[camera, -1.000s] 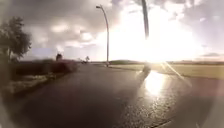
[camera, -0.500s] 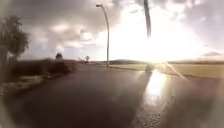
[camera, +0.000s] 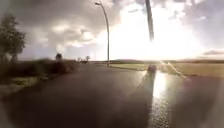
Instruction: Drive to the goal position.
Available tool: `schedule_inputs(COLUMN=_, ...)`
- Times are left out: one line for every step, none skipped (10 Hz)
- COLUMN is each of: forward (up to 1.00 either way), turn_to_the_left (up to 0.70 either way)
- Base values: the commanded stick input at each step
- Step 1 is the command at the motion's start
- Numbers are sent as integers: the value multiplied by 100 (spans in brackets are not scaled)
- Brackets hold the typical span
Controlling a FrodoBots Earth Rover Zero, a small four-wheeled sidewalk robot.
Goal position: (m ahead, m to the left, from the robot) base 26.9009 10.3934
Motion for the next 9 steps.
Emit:
schedule_inputs(forward=70, turn_to_the_left=0)
schedule_inputs(forward=70, turn_to_the_left=0)
schedule_inputs(forward=70, turn_to_the_left=0)
schedule_inputs(forward=70, turn_to_the_left=0)
schedule_inputs(forward=70, turn_to_the_left=0)
schedule_inputs(forward=70, turn_to_the_left=0)
schedule_inputs(forward=70, turn_to_the_left=0)
schedule_inputs(forward=70, turn_to_the_left=0)
schedule_inputs(forward=70, turn_to_the_left=0)
